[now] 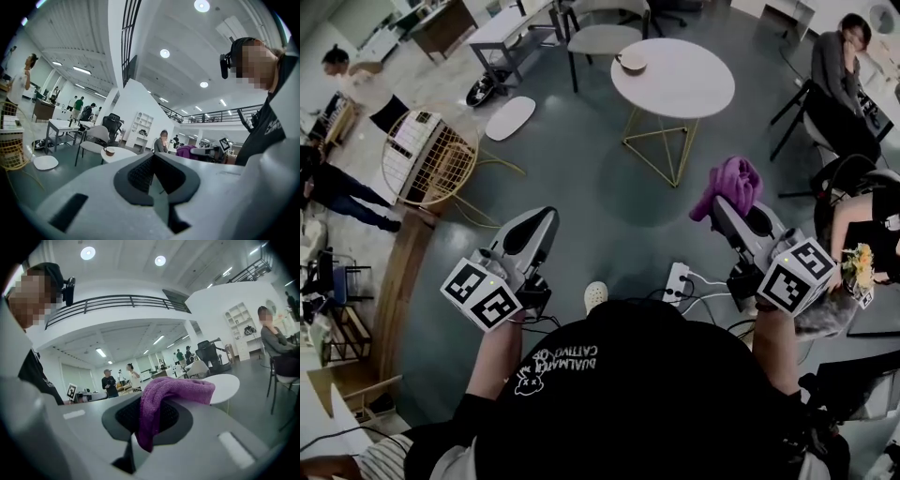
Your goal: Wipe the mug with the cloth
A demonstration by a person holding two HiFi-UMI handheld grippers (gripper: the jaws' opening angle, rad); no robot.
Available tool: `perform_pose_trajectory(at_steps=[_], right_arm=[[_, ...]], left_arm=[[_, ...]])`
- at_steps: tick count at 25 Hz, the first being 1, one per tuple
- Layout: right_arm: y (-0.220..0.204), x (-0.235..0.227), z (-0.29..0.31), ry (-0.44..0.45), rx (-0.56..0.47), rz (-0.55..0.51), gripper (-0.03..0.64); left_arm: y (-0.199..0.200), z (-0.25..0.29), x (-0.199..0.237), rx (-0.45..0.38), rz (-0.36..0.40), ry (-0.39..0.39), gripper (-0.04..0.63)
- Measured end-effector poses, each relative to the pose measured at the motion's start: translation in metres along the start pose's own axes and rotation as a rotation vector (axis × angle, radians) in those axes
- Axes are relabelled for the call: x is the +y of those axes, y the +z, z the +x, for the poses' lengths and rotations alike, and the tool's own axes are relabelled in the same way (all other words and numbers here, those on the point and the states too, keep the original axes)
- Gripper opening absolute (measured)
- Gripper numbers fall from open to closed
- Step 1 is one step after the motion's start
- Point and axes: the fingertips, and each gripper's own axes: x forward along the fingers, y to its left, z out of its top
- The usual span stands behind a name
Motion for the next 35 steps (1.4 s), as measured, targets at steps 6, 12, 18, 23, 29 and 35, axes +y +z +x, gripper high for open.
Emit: perform_pose_trajectory(at_steps=[6, 12, 18, 23, 29, 35], right_arm=[[0.011, 0.000, 0.074, -0.079, -0.017, 0.036, 0.046], [0.001, 0.000, 0.132, -0.138, -0.036, 0.105, 0.046], [-0.015, 0.016, 0.166, -0.138, 0.017, 0.110, 0.046], [-0.014, 0.007, 0.185, -0.135, 0.027, 0.122, 0.046], [-0.019, -0.007, 0.221, -0.109, 0.065, 0.137, 0.046], [-0.014, -0.007, 0.240, -0.073, 0.083, 0.122, 0.046]], left_arm=[[0.045, 0.001, 0.066, -0.001, 0.033, -0.072, -0.002], [0.053, -0.015, 0.132, 0.034, 0.014, -0.090, -0.002], [0.060, -0.027, 0.160, 0.031, 0.005, -0.102, -0.002], [0.052, -0.015, 0.170, 0.043, -0.021, -0.115, -0.002], [0.047, -0.004, 0.200, 0.053, -0.081, -0.090, -0.002], [0.049, 0.007, 0.204, 0.054, -0.080, -0.098, -0.002]])
